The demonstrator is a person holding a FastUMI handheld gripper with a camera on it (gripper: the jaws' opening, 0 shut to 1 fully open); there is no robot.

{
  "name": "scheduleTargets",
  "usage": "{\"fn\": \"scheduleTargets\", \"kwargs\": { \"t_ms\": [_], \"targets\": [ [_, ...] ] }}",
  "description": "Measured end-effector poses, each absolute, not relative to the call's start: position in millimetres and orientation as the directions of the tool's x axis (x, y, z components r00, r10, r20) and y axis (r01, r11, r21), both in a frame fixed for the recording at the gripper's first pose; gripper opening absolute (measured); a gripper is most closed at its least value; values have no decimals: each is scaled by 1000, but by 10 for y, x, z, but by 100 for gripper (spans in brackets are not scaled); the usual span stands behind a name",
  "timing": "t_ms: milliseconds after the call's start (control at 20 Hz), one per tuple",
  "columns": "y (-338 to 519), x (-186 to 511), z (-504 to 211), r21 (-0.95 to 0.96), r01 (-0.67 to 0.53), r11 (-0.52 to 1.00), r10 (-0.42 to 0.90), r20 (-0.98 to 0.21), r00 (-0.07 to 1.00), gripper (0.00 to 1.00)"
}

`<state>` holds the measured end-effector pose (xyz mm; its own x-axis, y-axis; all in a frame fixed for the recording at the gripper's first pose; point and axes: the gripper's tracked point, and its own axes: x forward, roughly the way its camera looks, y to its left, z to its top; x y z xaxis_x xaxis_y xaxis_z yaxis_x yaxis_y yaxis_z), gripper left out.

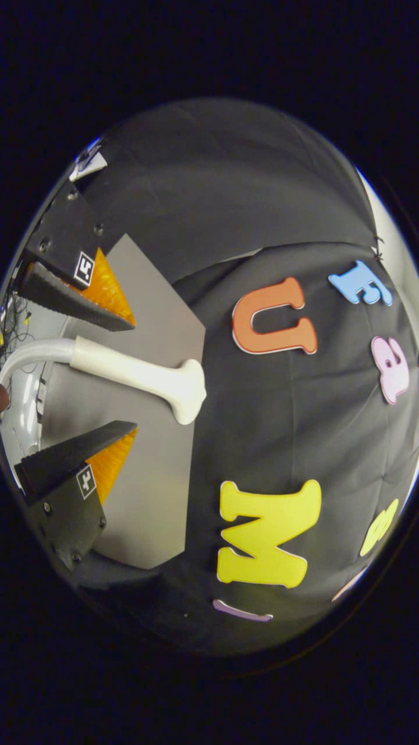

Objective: Iron the clothes twice with a garment steamer, once on the left side and once on the right side.

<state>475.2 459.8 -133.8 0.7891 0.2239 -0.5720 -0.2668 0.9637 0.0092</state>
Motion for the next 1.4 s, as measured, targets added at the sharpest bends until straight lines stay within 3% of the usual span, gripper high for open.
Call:
{"fn": "scheduleTargets", "kwargs": {
  "t_ms": [200, 400, 500, 650, 750, 1050, 1400],
  "targets": [
    [4622, 4969, -1695, -36, -231, 972, 154, -649, 745, 92],
    [4677, 5050, -1832, -46, -226, 973, 136, -677, 724, 79],
    [4767, 5003, -1849, -27, -229, 973, 150, -680, 717, 70],
    [4801, 4983, -1841, -7, -198, 980, 140, -682, 718, 45],
    [4803, 4970, -1802, 17, -189, 982, 148, -690, 709, 39],
    [4792, 4818, -1321, 37, -196, 980, 178, -605, 776, 30],
    [4562, 4250, -460, 96, -256, 962, 271, -460, 846, 29]
  ]
}}
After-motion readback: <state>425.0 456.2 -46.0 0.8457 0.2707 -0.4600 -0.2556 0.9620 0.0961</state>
